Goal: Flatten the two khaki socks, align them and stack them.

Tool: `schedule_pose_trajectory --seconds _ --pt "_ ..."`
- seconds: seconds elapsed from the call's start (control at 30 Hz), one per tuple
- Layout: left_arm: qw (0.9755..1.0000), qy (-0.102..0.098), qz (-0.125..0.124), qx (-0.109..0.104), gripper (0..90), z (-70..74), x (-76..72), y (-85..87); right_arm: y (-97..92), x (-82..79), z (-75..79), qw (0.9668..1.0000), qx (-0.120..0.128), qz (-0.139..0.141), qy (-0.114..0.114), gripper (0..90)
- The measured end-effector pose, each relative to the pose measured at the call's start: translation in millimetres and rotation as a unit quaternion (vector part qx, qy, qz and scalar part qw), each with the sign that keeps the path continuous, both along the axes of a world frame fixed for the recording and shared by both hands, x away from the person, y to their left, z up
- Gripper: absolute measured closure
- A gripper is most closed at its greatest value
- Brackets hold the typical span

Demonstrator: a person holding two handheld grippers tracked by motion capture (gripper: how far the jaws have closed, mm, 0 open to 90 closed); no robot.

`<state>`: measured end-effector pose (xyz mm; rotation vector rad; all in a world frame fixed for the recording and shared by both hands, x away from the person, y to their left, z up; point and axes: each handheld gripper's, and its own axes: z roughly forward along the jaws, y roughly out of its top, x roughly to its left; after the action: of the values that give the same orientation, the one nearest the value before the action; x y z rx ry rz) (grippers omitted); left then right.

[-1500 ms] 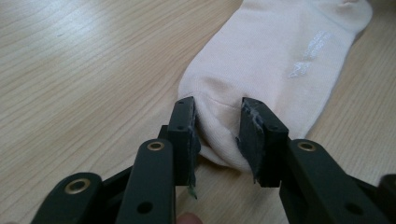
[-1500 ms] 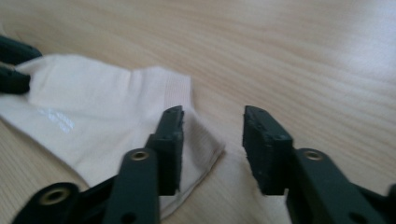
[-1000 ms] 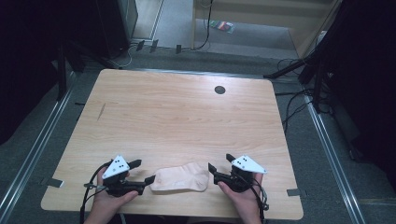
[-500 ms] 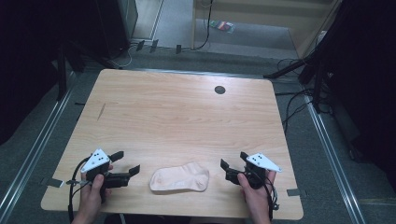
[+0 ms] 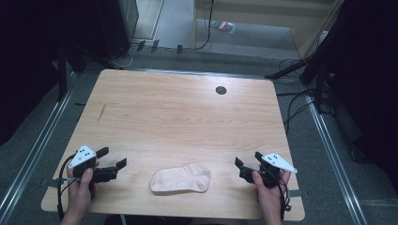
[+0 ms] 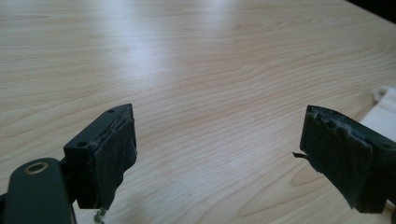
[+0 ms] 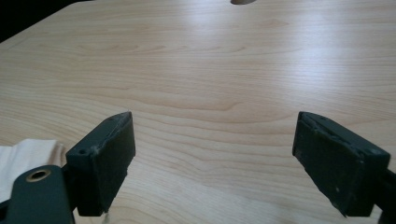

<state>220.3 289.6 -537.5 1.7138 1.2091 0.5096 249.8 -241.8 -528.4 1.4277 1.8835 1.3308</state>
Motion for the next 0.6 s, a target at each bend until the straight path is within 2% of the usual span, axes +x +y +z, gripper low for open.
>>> schedule_pose_trajectory --seconds 0.3,0.37,0.6 --pt "0.9997 -0.002 0.025 0.003 11.0 -1.1 1.1 17.7 -16.8 -0.5 -2.5 0.9997 -0.009 -0.021 0.004 13.3" --pt "0.9994 -0.003 0.033 0.008 11.0 -1.0 0.5 23.3 -22.6 -1.3 -4.7 0.9995 -0.02 -0.025 0.006 13.3" --pt "0.9982 -0.003 0.059 0.01 11.0 -1.5 -1.1 40.9 -34.5 -3.2 -6.1 0.9991 -0.023 -0.034 0.008 13.3"
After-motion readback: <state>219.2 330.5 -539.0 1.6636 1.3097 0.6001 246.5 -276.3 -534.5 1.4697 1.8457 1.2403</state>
